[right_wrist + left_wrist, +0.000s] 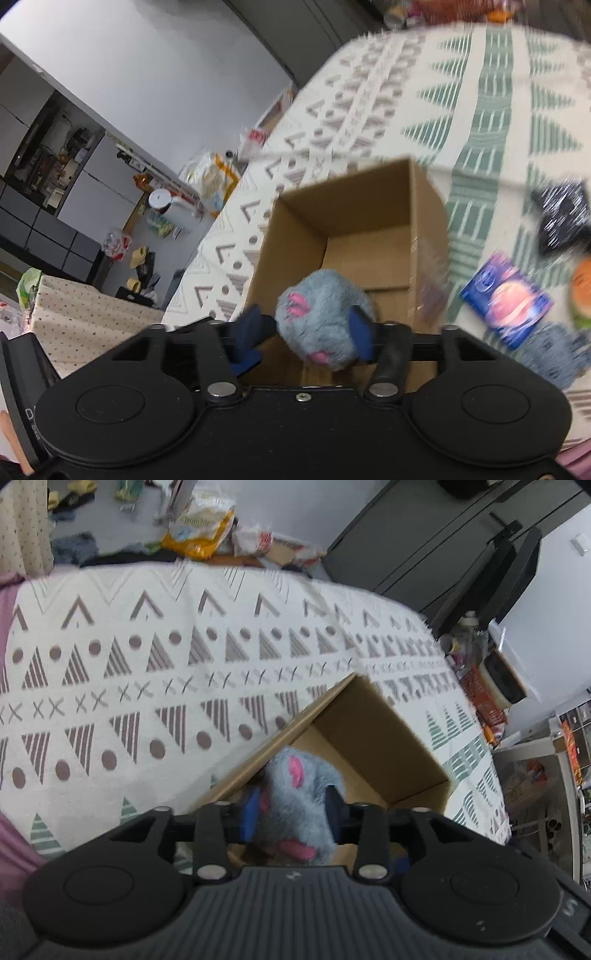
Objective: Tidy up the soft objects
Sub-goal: 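Lower the mouse into the box and open the right tool, then move the right tool back to the white wrapped item beside the burger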
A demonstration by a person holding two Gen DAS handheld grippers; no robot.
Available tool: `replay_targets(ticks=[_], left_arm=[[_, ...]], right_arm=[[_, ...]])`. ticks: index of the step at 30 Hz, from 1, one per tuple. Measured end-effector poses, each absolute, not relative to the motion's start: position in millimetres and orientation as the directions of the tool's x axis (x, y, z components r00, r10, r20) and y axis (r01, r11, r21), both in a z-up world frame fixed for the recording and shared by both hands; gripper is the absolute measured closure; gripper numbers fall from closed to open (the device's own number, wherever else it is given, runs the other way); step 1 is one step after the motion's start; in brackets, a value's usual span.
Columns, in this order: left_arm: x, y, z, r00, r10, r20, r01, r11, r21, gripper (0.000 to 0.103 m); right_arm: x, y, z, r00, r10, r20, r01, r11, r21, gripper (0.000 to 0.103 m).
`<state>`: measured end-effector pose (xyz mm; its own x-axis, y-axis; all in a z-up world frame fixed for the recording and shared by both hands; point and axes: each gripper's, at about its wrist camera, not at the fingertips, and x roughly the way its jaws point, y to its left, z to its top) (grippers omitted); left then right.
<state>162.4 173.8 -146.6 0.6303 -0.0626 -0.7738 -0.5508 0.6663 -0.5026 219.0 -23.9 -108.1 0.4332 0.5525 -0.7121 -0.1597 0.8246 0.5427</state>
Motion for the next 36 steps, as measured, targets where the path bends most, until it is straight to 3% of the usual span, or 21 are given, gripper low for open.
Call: replay_targets(ticks=[4,12,17,36], left_arm=[[158,167,-135,0.659,-0.005,-0.752,-0.551,0.678,-0.486,0.034],[154,152,-123,0.661,0.013,-0.750,-0.550,0.688,-0.473,0.031],[151,133,-116,0.682,0.009,-0.731,-0.503,0.732,-0.460,0.023],[154,70,-104,0.693,-0.070,-0.717,-0.298,0.878,-0.374,0.022]], right_arm=[[212,-44,-92,0.482,0.539,-0.690,-0.164,0.829,0.534,0.028],[197,-92,-72,0.563,0.474,-0.677,-0.118,0.857,0.502,0.014],[185,-122,-60,0.606,0.433,-0.668,-0.102,0.874,0.474,0.004],[149,-215,-53,0.673,0.307,-0.673,-0.005,0.911,0.411,0.000]])
